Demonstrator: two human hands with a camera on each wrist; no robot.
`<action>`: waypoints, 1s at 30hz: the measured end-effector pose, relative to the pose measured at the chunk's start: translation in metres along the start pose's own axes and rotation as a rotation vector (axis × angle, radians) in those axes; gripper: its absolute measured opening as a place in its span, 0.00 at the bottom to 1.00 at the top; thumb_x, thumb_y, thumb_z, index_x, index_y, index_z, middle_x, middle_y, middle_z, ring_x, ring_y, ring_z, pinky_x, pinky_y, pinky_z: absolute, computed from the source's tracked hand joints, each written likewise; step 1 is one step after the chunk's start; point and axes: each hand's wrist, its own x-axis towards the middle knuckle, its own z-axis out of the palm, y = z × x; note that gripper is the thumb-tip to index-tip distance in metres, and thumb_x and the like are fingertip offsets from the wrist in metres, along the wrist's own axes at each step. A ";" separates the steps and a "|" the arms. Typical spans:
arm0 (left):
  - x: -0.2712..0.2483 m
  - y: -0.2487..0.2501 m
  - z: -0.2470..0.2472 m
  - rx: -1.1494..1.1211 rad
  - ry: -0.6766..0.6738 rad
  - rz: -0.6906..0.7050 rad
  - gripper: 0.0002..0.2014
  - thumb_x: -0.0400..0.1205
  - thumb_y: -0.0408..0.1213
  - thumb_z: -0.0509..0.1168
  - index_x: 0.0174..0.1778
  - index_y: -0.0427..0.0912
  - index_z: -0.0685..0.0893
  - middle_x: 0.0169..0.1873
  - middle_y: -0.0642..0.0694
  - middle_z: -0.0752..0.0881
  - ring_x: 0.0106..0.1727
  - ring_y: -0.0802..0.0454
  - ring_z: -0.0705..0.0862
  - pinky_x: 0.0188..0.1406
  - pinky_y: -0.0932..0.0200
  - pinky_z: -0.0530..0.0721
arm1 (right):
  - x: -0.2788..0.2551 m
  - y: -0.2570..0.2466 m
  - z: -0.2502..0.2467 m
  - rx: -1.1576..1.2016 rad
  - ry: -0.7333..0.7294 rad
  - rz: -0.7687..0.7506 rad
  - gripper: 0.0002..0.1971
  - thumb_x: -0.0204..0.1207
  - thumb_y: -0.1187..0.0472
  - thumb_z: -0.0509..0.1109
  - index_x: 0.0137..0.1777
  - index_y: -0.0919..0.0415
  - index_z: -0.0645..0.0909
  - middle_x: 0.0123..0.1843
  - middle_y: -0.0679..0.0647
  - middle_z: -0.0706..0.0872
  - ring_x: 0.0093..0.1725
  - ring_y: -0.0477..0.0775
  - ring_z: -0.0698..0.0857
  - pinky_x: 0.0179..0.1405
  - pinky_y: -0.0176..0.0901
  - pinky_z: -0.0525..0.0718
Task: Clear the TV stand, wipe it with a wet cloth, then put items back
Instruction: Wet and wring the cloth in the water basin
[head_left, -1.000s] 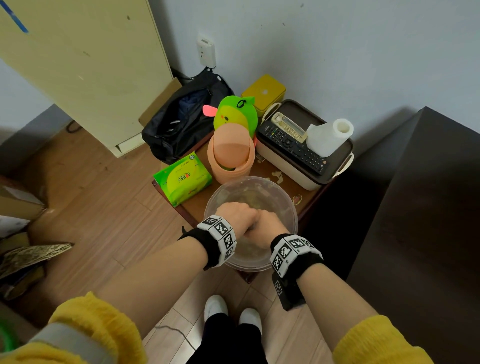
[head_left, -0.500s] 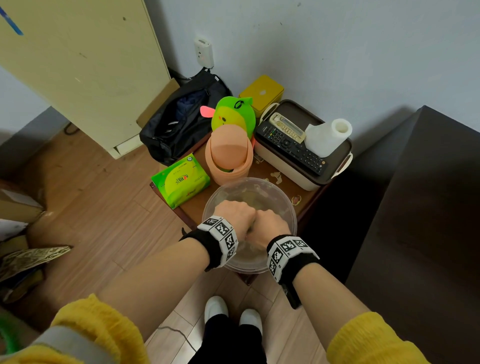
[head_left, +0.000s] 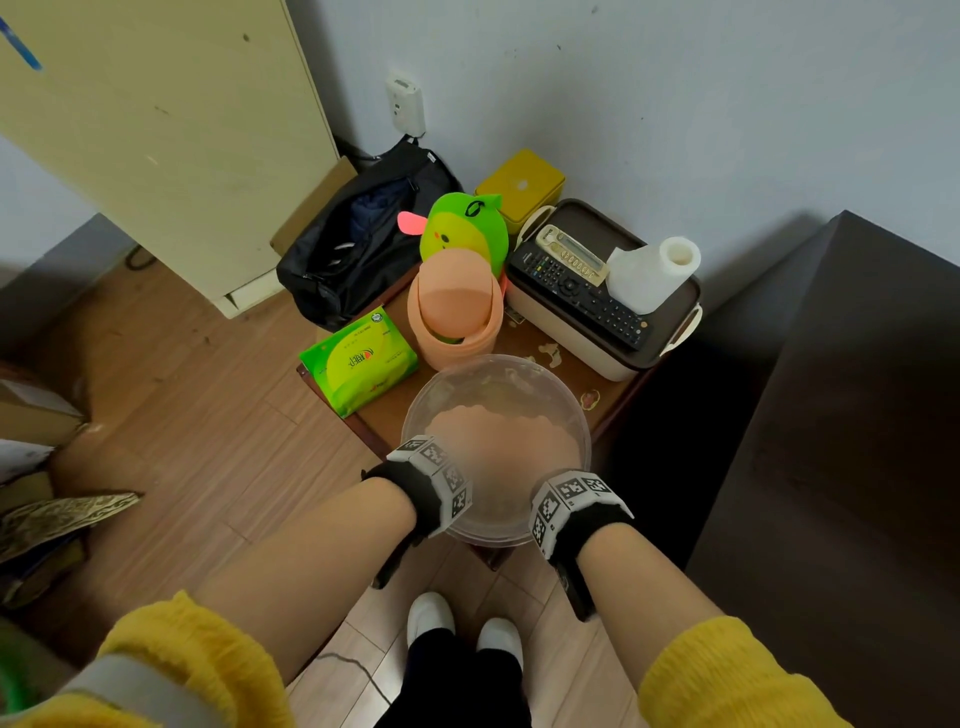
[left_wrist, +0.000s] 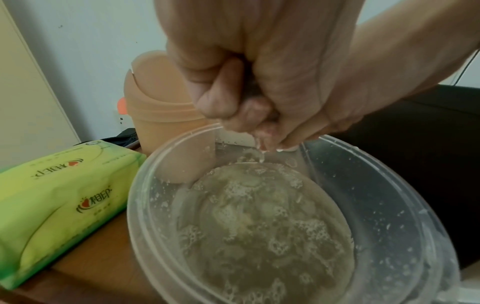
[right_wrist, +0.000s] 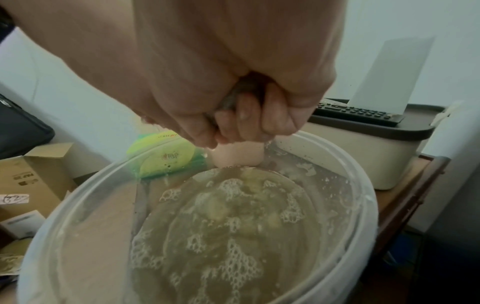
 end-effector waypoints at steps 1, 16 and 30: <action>0.000 0.000 0.000 0.004 0.001 -0.008 0.08 0.81 0.36 0.63 0.55 0.42 0.82 0.54 0.40 0.85 0.56 0.38 0.85 0.44 0.50 0.78 | 0.000 0.000 0.000 -0.023 0.004 -0.005 0.11 0.76 0.54 0.64 0.51 0.58 0.83 0.52 0.58 0.88 0.51 0.62 0.87 0.42 0.48 0.80; -0.015 0.002 0.002 -0.063 -0.099 -0.035 0.06 0.77 0.42 0.61 0.40 0.44 0.78 0.43 0.44 0.87 0.44 0.42 0.86 0.40 0.52 0.81 | -0.010 -0.004 0.008 -0.318 -0.049 -0.163 0.07 0.76 0.57 0.63 0.45 0.59 0.81 0.45 0.55 0.87 0.43 0.62 0.88 0.39 0.50 0.82; -0.008 -0.005 0.003 -0.346 -0.214 -0.117 0.06 0.75 0.39 0.63 0.39 0.41 0.80 0.40 0.42 0.85 0.38 0.44 0.83 0.33 0.58 0.78 | -0.006 -0.001 0.008 -0.358 -0.001 -0.258 0.11 0.76 0.55 0.63 0.51 0.58 0.83 0.47 0.55 0.89 0.46 0.64 0.88 0.44 0.54 0.86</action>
